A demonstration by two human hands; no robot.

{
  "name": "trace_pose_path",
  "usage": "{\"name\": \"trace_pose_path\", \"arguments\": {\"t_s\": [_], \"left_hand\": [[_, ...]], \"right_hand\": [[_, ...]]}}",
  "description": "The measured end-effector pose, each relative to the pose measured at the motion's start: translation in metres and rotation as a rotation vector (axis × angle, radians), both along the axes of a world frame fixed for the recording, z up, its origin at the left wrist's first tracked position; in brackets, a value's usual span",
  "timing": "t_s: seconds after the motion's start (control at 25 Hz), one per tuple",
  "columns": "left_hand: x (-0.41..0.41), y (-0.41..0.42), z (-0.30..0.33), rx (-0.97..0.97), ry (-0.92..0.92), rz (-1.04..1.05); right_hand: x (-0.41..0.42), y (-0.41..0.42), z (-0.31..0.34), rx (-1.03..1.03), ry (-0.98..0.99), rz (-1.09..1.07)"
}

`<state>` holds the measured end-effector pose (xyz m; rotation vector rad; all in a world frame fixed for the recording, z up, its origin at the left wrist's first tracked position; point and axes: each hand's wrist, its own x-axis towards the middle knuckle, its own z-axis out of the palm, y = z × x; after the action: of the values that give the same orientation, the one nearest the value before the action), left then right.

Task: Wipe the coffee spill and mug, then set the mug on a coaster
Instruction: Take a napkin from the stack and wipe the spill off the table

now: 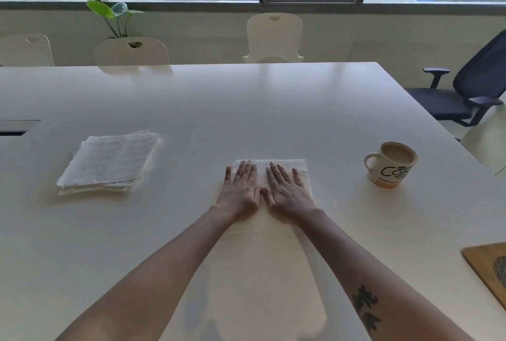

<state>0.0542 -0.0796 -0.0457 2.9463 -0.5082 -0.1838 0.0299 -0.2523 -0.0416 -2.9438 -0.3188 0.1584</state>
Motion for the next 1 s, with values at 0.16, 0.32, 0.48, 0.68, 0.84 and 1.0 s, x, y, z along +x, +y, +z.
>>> {"name": "trace_pose_path", "arguments": {"t_s": [0.16, 0.32, 0.48, 0.68, 0.84, 1.0], "left_hand": [[0.000, 0.005, 0.007, -0.048, 0.013, 0.010], [0.002, 0.023, 0.017, -0.160, 0.004, 0.033], [0.007, 0.042, 0.024, -0.232, -0.020, 0.051], [0.007, 0.052, 0.029, -0.351, -0.091, 0.096], [0.007, 0.054, 0.032, -0.476, -0.134, 0.145], [0.009, 0.054, 0.032, -0.541, -0.230, 0.129]], "right_hand": [[0.000, 0.006, 0.003, 0.004, 0.010, 0.038], [-0.004, 0.008, 0.000, -0.039, -0.018, 0.093], [-0.003, 0.017, 0.002, -0.022, -0.033, 0.124], [-0.007, 0.026, 0.000, -0.027, -0.057, 0.164], [-0.010, 0.037, -0.002, -0.035, -0.088, 0.243], [-0.011, 0.037, -0.005, -0.021, -0.123, 0.246]]}}
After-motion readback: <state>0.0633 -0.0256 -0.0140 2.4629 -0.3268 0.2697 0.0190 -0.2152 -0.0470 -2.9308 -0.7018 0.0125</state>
